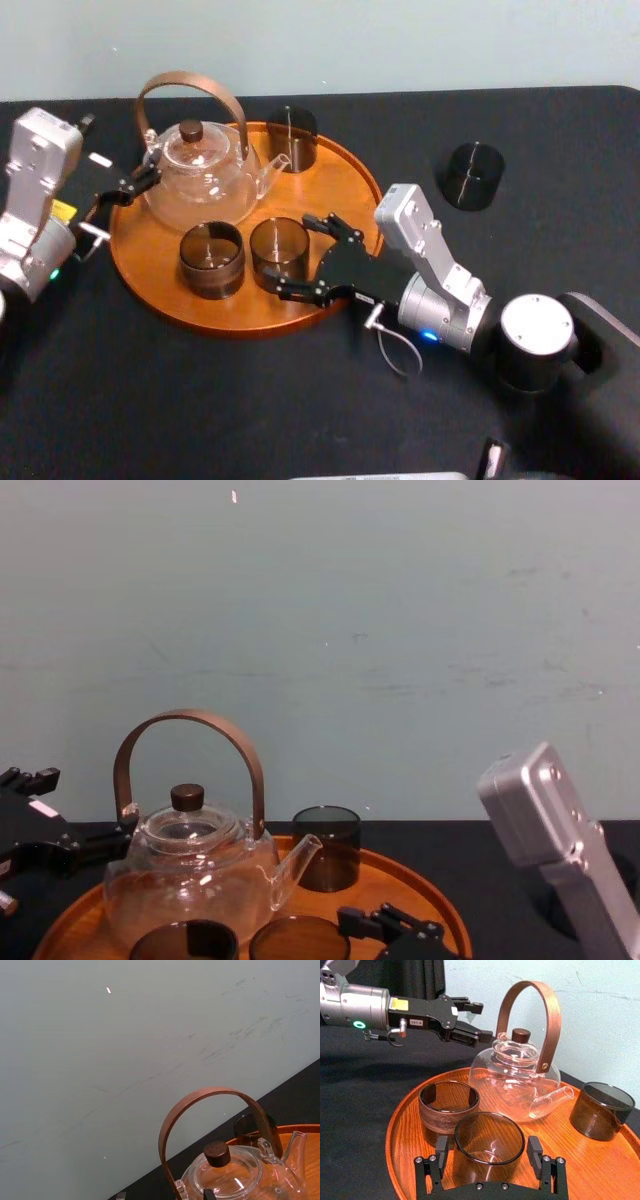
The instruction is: Pick up the glass from the table and place it on the tray.
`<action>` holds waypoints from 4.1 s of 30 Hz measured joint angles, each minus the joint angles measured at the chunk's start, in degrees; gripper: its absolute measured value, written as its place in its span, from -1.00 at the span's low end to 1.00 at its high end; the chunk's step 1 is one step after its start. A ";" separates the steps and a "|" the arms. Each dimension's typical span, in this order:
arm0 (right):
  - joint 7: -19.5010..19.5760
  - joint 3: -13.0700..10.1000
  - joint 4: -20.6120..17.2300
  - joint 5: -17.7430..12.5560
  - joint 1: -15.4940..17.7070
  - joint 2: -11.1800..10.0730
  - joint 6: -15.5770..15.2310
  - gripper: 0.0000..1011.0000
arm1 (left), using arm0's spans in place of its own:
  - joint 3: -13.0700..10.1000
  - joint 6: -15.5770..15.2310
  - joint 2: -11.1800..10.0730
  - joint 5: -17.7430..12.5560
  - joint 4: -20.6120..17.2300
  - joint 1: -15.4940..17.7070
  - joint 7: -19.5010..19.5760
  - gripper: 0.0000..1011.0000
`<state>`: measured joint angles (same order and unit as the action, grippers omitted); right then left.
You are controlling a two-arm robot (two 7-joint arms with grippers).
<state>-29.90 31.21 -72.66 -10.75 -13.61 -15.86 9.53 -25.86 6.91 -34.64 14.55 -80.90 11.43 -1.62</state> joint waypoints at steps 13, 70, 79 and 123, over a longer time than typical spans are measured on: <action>0.15 -0.17 -4.25 -0.55 2.07 -1.10 -0.10 0.98 | 0.00 0.00 0.00 0.00 0.00 0.00 0.00 0.98; 10.56 -16.78 -21.96 -4.05 21.73 -8.19 -7.95 0.98 | 0.00 0.00 0.00 0.00 0.00 0.00 0.00 0.98; 11.74 -20.17 -21.76 -5.36 22.36 -8.34 -9.00 0.98 | 0.00 0.00 0.00 0.00 0.00 0.00 0.00 0.98; 6.96 -20.84 2.35 -7.71 3.62 -6.40 -7.00 0.98 | 0.00 0.00 0.00 0.00 0.00 0.00 0.00 0.98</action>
<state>-22.95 10.37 -70.32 -18.46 -9.99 -22.25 2.53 -25.87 6.91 -34.65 14.55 -80.90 11.43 -1.62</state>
